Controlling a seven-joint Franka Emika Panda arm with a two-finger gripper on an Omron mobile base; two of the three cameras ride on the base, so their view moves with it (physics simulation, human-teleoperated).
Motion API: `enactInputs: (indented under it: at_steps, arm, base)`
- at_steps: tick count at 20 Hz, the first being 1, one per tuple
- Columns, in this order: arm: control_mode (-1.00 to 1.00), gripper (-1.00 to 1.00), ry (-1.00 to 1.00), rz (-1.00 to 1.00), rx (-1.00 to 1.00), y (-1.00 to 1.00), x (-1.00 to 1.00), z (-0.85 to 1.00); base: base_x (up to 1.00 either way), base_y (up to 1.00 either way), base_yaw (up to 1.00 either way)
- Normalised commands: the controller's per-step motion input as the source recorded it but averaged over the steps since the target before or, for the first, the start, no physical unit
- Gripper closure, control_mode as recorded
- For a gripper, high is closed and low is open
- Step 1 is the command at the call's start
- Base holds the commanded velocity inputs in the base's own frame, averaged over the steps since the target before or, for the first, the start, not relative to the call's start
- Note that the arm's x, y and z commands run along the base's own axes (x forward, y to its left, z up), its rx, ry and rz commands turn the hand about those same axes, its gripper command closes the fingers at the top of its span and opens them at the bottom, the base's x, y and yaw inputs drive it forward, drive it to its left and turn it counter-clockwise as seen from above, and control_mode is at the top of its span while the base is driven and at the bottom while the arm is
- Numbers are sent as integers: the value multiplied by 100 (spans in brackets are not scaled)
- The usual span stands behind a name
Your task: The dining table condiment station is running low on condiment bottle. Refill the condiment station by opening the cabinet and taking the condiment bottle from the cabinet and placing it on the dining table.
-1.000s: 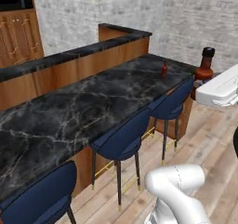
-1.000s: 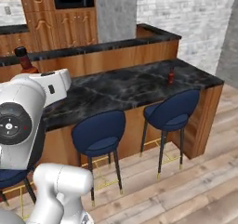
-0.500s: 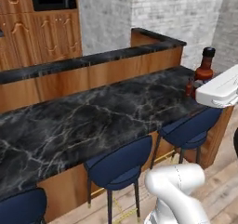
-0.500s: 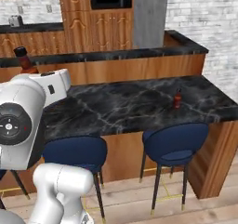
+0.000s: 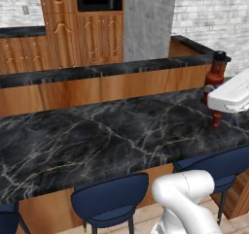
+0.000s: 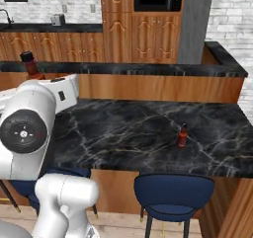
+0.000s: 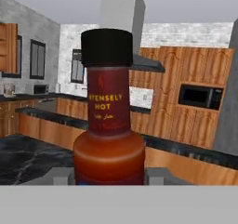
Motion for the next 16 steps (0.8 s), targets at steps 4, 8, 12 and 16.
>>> enactInputs:
  at_steps: [4, 8, 12, 16]
  arm:
    - [-100, 100, 0, 31, 1, -19, 1, -100]
    - [-100, 100, -4, 33, -1, 16, 35, -100]
    - [-100, 100, -6, 26, 1, 26, 73, -92]
    - [-100, 100, 1, 16, 0, 16, 5, -59]
  base:
    - [0, 0, 0]
    - [0, 0, 0]
    - [0, 0, 0]
    - [0, 0, 0]
